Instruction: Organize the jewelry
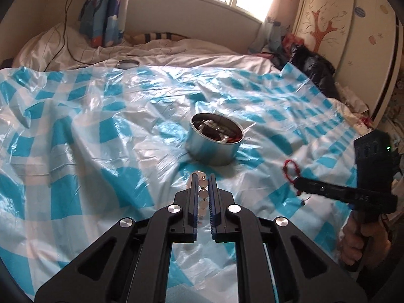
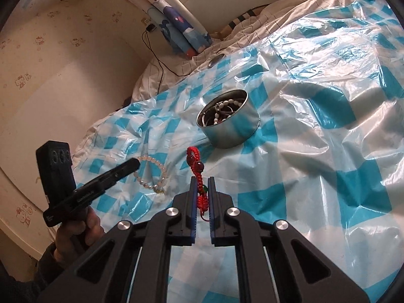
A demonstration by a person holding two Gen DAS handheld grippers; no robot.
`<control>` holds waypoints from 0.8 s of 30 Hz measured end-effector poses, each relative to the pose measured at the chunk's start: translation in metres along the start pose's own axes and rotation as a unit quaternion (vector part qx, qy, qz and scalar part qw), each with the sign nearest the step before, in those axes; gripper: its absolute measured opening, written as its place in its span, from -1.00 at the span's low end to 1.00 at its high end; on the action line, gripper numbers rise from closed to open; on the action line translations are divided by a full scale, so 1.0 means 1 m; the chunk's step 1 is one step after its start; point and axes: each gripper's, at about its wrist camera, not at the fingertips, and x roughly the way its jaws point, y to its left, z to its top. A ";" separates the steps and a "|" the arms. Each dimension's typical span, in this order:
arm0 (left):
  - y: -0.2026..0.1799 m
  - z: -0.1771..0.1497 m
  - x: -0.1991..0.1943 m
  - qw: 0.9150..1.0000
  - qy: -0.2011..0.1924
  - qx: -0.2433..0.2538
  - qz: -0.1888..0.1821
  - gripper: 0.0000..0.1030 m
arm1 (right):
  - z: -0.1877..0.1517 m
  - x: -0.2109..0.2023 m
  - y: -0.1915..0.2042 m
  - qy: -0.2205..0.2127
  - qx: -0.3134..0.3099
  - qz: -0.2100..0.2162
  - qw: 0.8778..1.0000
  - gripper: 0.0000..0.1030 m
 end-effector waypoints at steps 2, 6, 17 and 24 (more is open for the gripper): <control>-0.001 0.001 -0.002 1.000 -0.007 -0.007 -0.018 -0.87 | 0.000 0.000 -0.001 -0.002 0.000 -0.001 1.000 -0.84; 0.001 -0.001 0.006 0.999 0.004 -0.021 -0.034 -0.87 | 0.001 0.004 0.000 -0.001 -0.009 -0.018 1.000 -0.84; 0.020 -0.026 0.063 0.989 0.134 -0.042 0.041 -0.59 | -0.008 0.025 -0.007 0.050 -0.026 -0.112 0.992 0.05; 0.001 -0.030 0.065 0.988 0.134 0.025 0.078 -0.34 | -0.014 0.035 0.003 0.060 -0.076 -0.149 0.984 0.26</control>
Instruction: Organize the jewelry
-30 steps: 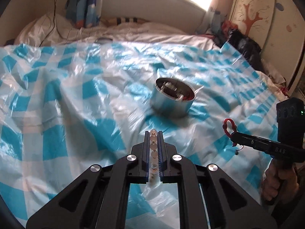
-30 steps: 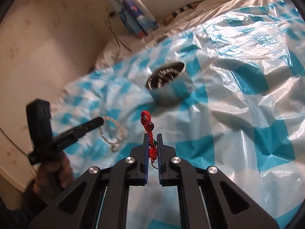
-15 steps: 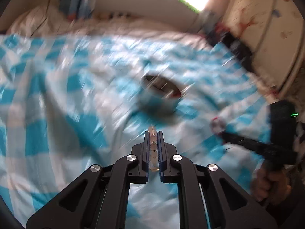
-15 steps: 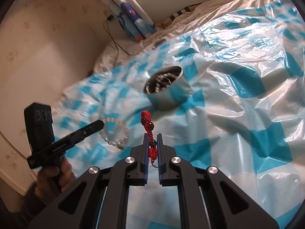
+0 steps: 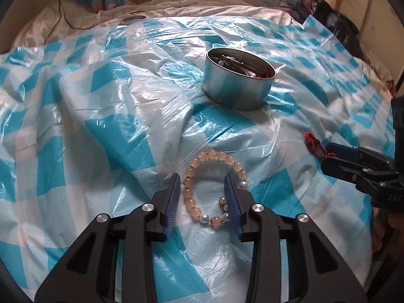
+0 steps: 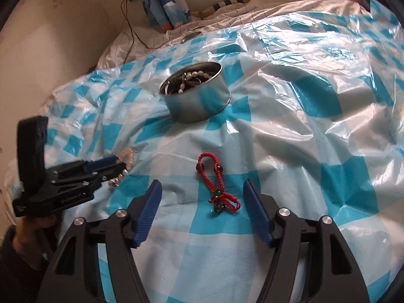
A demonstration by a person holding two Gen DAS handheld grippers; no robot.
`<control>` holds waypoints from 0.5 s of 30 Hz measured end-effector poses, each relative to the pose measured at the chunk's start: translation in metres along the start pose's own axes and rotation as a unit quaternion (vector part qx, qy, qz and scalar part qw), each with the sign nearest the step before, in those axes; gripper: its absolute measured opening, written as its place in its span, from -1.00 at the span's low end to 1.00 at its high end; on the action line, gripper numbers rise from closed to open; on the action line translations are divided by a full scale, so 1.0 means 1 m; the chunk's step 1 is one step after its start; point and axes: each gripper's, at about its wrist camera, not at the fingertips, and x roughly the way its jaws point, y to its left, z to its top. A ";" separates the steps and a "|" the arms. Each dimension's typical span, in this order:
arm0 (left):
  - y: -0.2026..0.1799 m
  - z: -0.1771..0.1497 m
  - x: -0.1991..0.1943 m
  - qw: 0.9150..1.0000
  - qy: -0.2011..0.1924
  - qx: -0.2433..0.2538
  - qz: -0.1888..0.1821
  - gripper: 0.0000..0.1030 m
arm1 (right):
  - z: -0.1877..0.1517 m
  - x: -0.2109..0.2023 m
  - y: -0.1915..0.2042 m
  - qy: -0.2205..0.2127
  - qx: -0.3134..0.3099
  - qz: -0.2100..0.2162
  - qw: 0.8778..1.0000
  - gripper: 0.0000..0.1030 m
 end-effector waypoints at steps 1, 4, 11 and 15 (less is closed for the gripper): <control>-0.001 -0.001 -0.001 1.000 0.000 0.005 0.002 -0.37 | -0.001 0.001 0.003 0.002 -0.012 -0.011 1.000 0.24; -0.005 -0.001 -0.004 1.000 0.000 0.020 0.000 -0.87 | -0.002 0.002 0.005 0.010 -0.022 -0.024 0.999 -0.54; 0.006 0.006 -0.029 0.997 -0.052 -0.022 -0.060 -0.87 | 0.001 -0.009 -0.015 -0.009 0.055 0.072 0.996 -0.83; 0.010 0.011 -0.048 0.990 -0.099 -0.040 -0.092 -0.87 | 0.006 -0.021 -0.018 -0.038 0.082 0.138 0.986 -0.83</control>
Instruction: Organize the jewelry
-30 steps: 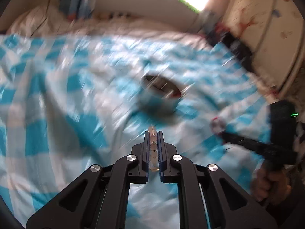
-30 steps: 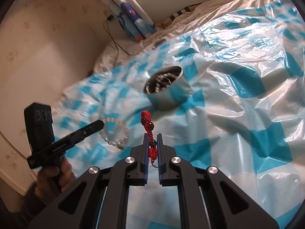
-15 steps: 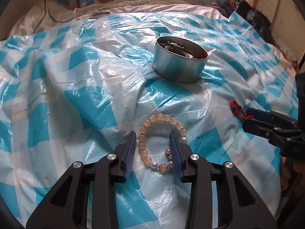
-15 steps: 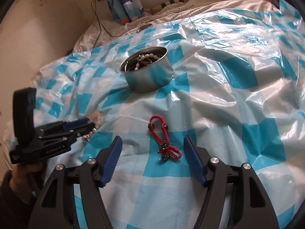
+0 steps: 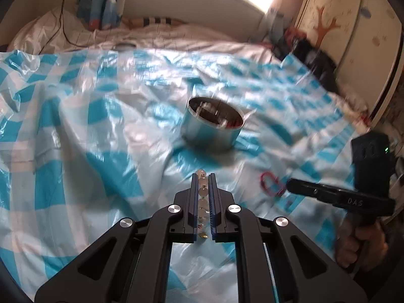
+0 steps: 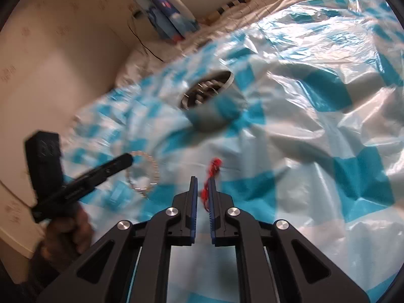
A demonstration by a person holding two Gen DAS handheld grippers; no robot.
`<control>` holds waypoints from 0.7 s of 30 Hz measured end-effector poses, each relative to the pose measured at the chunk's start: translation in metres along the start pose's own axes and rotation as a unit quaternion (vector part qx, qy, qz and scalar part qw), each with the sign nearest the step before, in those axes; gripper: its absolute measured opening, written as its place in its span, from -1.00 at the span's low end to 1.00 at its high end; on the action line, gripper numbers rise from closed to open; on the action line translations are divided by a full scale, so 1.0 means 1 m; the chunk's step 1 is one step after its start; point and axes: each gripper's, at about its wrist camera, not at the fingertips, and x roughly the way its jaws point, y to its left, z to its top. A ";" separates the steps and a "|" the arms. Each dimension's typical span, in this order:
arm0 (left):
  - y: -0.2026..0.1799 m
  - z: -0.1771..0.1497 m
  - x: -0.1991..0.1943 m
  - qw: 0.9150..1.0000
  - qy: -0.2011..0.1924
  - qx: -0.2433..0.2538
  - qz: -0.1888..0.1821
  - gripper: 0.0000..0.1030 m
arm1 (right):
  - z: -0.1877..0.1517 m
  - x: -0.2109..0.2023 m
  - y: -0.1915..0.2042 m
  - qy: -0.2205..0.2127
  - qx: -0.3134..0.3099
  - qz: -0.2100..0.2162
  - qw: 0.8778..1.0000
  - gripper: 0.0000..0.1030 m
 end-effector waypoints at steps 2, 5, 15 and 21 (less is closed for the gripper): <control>-0.001 0.001 -0.002 1.000 -0.004 0.002 0.001 -0.87 | 0.001 -0.003 0.003 -0.008 0.000 0.013 1.000 -0.83; -0.001 0.002 -0.003 1.000 -0.007 -0.003 -0.005 -0.87 | 0.004 -0.008 0.004 -0.018 0.007 0.031 0.999 -0.83; -0.004 0.001 -0.005 1.000 -0.010 0.002 -0.007 -0.87 | -0.003 0.016 0.018 0.026 -0.074 -0.127 0.989 0.13; -0.007 0.000 -0.005 1.000 -0.009 0.005 -0.008 -0.87 | -0.020 0.037 0.030 0.065 -0.162 -0.193 0.966 -0.56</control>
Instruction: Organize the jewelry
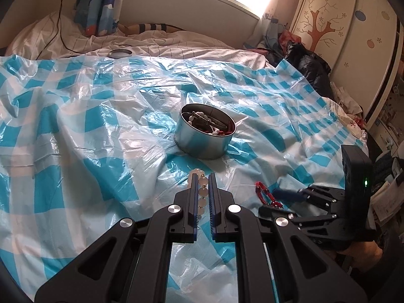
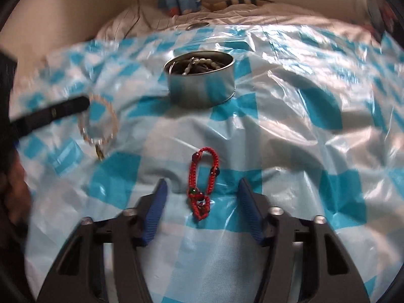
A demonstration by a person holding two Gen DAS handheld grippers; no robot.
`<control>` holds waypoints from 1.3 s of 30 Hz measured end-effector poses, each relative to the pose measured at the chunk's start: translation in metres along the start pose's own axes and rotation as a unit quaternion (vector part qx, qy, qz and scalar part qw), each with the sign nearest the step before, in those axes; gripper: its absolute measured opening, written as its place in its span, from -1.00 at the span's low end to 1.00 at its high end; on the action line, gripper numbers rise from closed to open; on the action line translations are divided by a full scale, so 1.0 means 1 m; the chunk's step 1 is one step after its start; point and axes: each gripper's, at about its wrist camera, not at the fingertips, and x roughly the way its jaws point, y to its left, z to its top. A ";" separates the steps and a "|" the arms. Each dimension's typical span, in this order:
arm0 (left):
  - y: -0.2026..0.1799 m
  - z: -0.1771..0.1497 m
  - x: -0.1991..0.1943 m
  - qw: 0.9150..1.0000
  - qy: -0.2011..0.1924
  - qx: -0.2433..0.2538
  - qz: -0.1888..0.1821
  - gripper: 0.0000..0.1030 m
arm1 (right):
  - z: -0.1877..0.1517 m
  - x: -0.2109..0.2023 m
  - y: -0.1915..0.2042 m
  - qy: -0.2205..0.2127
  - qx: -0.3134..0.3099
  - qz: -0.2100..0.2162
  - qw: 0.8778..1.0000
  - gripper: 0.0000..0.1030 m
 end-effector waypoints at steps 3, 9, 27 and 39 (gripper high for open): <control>0.000 0.000 0.000 1.000 -0.001 -0.001 0.000 -0.87 | -0.004 -0.003 -0.018 -0.002 0.049 0.045 0.998 -0.78; 0.001 0.002 -0.005 1.000 -0.011 -0.007 -0.013 -0.87 | -0.002 -0.023 -0.051 -0.056 0.168 0.208 0.962 -0.79; -0.011 0.019 -0.016 0.998 -0.037 0.003 -0.044 -0.87 | 0.057 -0.038 -0.070 -0.113 0.190 0.299 0.928 -0.79; -0.028 0.065 -0.005 0.997 -0.055 0.032 -0.052 -0.87 | 0.093 -0.023 -0.079 -0.122 0.175 0.275 0.937 -0.79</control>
